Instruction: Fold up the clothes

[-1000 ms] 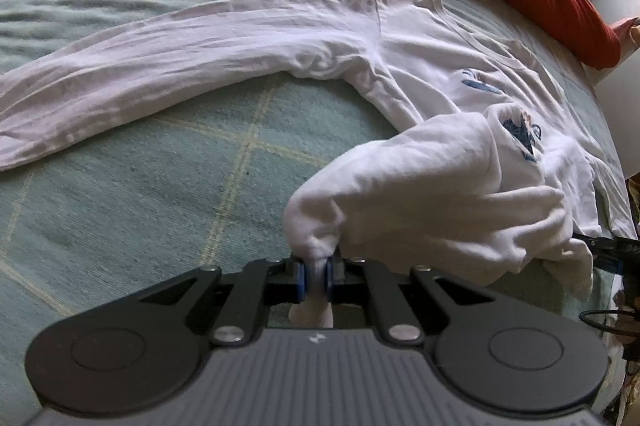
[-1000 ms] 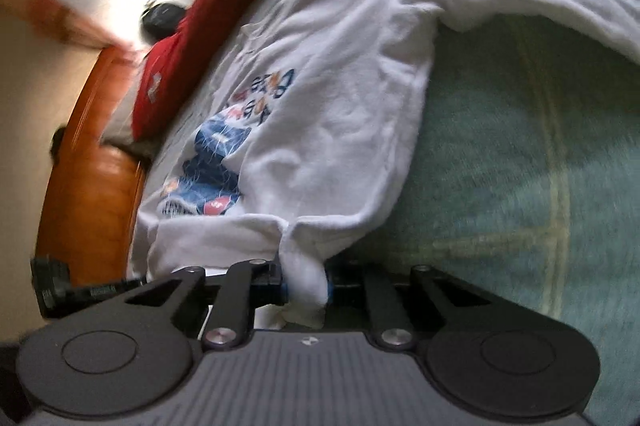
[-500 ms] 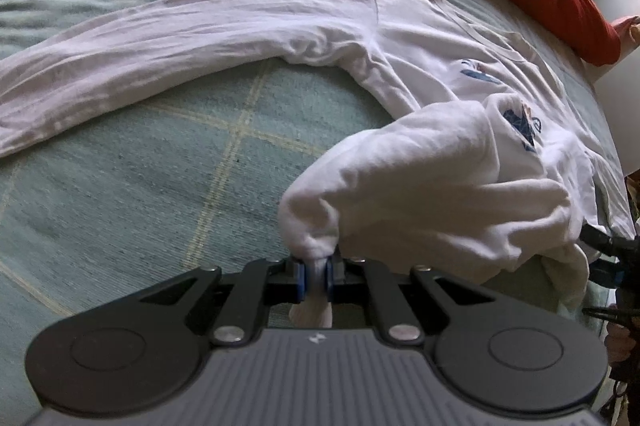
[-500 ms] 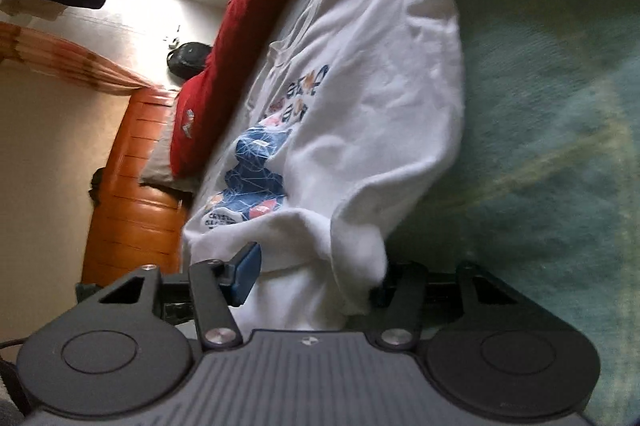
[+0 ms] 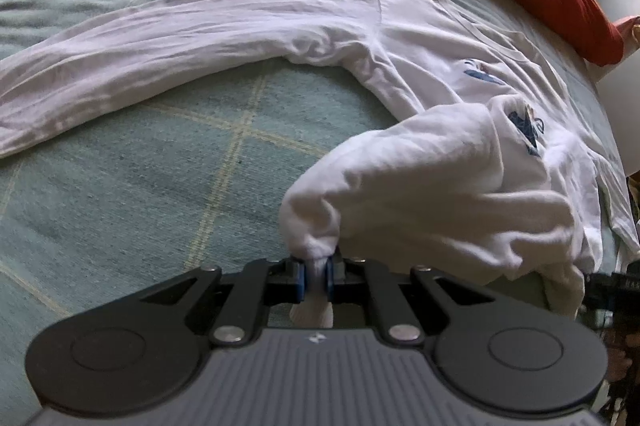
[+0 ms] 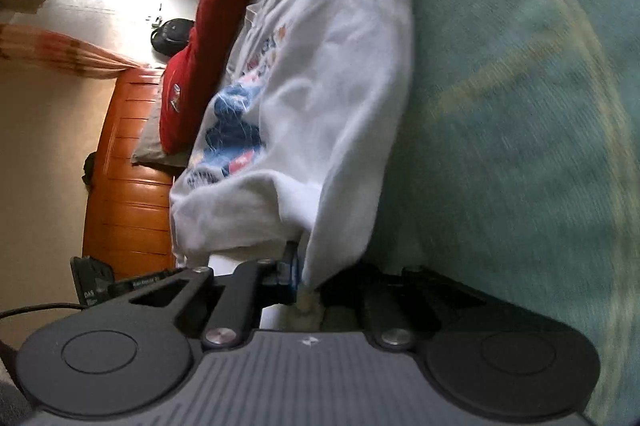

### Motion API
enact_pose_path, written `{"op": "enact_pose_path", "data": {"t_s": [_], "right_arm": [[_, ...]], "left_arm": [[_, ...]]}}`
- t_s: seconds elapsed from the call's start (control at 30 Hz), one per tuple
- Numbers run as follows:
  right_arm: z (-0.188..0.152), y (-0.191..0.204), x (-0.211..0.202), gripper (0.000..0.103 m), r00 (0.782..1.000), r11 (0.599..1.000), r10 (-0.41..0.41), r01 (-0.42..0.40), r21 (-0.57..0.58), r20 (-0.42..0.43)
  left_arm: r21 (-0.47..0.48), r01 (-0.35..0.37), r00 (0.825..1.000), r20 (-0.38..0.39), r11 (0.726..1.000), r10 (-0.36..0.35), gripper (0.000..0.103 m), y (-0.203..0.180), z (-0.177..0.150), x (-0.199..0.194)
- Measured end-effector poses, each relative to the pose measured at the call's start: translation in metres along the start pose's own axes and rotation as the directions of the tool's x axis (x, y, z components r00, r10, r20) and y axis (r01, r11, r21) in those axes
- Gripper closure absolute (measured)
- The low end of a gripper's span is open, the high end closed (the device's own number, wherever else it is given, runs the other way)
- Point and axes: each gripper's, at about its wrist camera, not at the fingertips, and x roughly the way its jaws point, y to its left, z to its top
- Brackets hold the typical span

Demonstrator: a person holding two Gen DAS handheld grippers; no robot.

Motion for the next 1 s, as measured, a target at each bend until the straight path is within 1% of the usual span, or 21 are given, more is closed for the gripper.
{"op": "enact_pose_path", "data": {"t_s": [0.17, 0.23, 0.3, 0.5, 0.53, 0.57, 0.6, 0.63, 0.67, 0.7, 0.73, 0.77, 0.8, 0.87, 0.9, 0.93, 0.97, 1.0], "right_arm": [[-0.006, 0.011, -0.009, 0.093, 0.998, 0.999, -0.046, 0.047, 0.015, -0.043], [-0.008, 0.016, -0.013, 0.09, 0.996, 0.998, -0.064, 0.066, 0.021, -0.06], [-0.011, 0.02, -0.017, 0.09, 0.994, 0.996, -0.082, 0.085, 0.026, -0.078], [-0.025, 0.048, -0.043, 0.092, 0.99, 0.996, -0.074, 0.078, 0.031, -0.121], [-0.025, 0.053, -0.046, 0.092, 0.991, 0.997, -0.062, 0.066, 0.026, -0.122], [-0.024, 0.055, -0.048, 0.092, 0.99, 0.997, -0.079, 0.08, 0.007, -0.114], [-0.024, 0.057, -0.05, 0.09, 0.99, 0.995, -0.098, 0.097, -0.014, -0.106], [-0.023, 0.059, -0.052, 0.086, 0.988, 0.993, -0.117, 0.114, -0.034, -0.098], [-0.023, 0.053, -0.049, 0.083, 0.988, 0.993, -0.118, 0.115, -0.035, -0.102], [-0.024, 0.046, -0.045, 0.078, 0.987, 0.993, -0.117, 0.114, -0.034, -0.107], [-0.024, 0.039, -0.042, 0.061, 0.987, 0.993, -0.117, 0.114, -0.032, -0.112], [-0.025, 0.032, -0.037, 0.047, 0.989, 0.994, -0.107, 0.105, -0.023, -0.103], [-0.026, 0.025, -0.032, 0.046, 0.991, 0.995, -0.096, 0.095, -0.013, -0.093], [-0.03, 0.016, -0.022, 0.047, 0.999, 0.998, -0.022, 0.025, 0.058, -0.05], [-0.032, 0.016, -0.019, 0.047, 0.999, 0.998, 0.011, -0.008, 0.066, -0.035], [-0.035, 0.019, -0.014, 0.047, 0.999, 0.998, 0.026, -0.025, 0.053, -0.031], [-0.038, 0.022, -0.008, 0.048, 0.999, 0.999, 0.021, -0.02, 0.035, -0.028], [-0.04, 0.021, -0.002, 0.051, 1.0, 0.999, 0.016, -0.015, 0.037, -0.023]], "left_arm": [[0.02, 0.026, 1.0, -0.003, 0.999, -0.026, 0.097, 0.0, 0.001, -0.009], [0.01, 0.047, 0.999, -0.019, 0.999, -0.047, 0.097, 0.003, 0.001, -0.016], [-0.003, 0.071, 0.997, -0.036, 0.997, -0.071, 0.097, 0.006, 0.0, -0.024], [-0.029, 0.151, 0.983, -0.097, 0.988, -0.153, 0.097, 0.009, -0.007, -0.05], [-0.022, 0.161, 0.982, -0.1, 0.987, -0.163, 0.097, 0.008, -0.008, -0.053], [-0.009, 0.166, 0.981, -0.099, 0.986, -0.166, 0.097, 0.007, -0.009, -0.054], [0.005, 0.169, 0.981, -0.096, 0.986, -0.167, 0.097, 0.006, -0.01, -0.053], [0.005, 0.169, 0.981, -0.097, 0.986, -0.168, 0.097, 0.007, -0.009, -0.05], [-0.011, 0.173, 0.98, -0.099, 0.985, -0.173, 0.097, 0.008, -0.009, -0.045], [-0.025, 0.178, 0.979, -0.098, 0.984, -0.18, 0.097, 0.01, -0.009, -0.039], [-0.034, 0.181, 0.979, -0.093, 0.983, -0.183, 0.097, 0.011, -0.009, -0.033], [-0.043, 0.182, 0.978, -0.097, 0.982, -0.186, 0.096, 0.012, -0.009, -0.027], [-0.052, 0.181, 0.977, -0.105, 0.982, -0.186, 0.096, 0.013, -0.01, -0.021], [-0.057, 0.182, 0.976, -0.11, 0.982, -0.187, 0.096, 0.012, -0.012, -0.016], [-0.056, 0.183, 0.976, -0.111, 0.982, -0.188, 0.096, 0.012, -0.013, -0.015], [-0.057, 0.181, 0.976, -0.113, 0.982, -0.186, 0.096, 0.012, -0.014, -0.014], [-0.059, 0.177, 0.976, -0.117, 0.982, -0.183, 0.096, 0.013, -0.015, -0.013], [-0.066, 0.172, 0.977, -0.119, 0.983, -0.179, 0.096, 0.015, -0.015, -0.011]]}}
